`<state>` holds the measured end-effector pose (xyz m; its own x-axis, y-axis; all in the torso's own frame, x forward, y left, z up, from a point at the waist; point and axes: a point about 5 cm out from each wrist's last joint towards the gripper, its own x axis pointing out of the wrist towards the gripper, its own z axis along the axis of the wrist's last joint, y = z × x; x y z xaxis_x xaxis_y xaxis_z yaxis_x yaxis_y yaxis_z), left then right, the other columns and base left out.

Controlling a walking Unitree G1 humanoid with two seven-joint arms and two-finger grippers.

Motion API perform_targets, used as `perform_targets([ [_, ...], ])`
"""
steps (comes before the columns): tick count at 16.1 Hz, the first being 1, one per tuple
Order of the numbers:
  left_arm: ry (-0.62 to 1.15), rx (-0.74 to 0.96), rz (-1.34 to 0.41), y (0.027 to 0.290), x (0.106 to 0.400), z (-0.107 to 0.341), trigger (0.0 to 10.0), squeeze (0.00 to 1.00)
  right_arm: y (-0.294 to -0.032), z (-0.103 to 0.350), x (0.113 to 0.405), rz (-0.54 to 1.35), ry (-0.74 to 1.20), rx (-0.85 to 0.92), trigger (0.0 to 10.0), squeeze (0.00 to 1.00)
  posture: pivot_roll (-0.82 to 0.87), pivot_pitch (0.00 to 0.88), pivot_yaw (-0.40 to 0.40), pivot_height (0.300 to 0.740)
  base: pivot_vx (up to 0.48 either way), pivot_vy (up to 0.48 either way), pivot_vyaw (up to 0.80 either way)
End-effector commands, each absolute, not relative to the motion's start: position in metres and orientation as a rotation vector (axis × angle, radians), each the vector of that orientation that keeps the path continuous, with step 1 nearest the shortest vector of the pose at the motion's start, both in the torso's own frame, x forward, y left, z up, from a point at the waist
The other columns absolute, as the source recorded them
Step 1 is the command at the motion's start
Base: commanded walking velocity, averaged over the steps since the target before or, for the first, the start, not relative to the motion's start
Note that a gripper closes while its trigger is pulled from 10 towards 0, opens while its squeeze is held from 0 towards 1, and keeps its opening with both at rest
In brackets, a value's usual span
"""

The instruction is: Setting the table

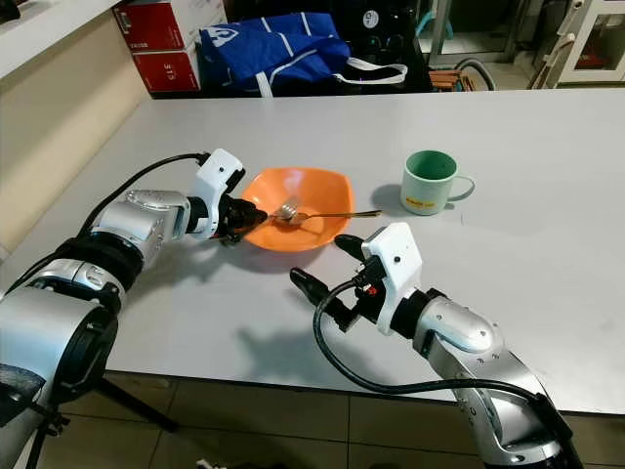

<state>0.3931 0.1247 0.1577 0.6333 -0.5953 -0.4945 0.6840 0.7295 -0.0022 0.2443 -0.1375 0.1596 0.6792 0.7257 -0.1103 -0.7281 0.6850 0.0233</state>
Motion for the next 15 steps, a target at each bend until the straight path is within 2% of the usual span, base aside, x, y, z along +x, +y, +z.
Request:
perform_targets([
  [1,0.478,0.206,-0.72,0.128,0.397,0.166,10.0,1.0,-0.132,0.164,0.241,0.834,0.092,-0.026,10.0,0.0,-0.35,0.024,0.182,0.74,0.0,0.0,0.0],
  [5,0.361,0.187,-0.672,0.132,0.406,0.193,10.0,1.0,-0.132,0.164,0.243,0.82,0.082,-0.033,10.0,0.0,-0.34,0.019,0.177,0.74,0.0,0.0,0.0],
  [7,0.319,0.158,-0.684,0.132,0.406,0.199,10.0,0.66,-0.133,0.164,0.245,0.802,0.071,-0.042,10.0,0.0,-0.34,0.014,0.173,0.74,0.0,0.0,0.0],
  [8,0.288,0.149,-0.698,0.13,0.406,0.201,10.0,0.0,-0.134,0.163,0.247,0.791,0.065,-0.049,10.0,0.0,-0.33,0.013,0.171,0.74,0.0,0.0,0.0],
  [12,0.165,0.093,-0.708,0.131,0.398,0.211,10.0,0.0,-0.133,0.159,0.251,0.769,0.055,-0.057,10.0,0.0,-0.3,0.0,0.174,0.74,0.0,0.0,0.0],
  [15,0.057,0.036,-0.619,0.137,0.381,0.212,10.0,0.0,-0.133,0.156,0.255,0.731,0.034,-0.061,10.0,0.0,-0.28,0.0,0.169,0.74,0.0,0.0,0.0],
])
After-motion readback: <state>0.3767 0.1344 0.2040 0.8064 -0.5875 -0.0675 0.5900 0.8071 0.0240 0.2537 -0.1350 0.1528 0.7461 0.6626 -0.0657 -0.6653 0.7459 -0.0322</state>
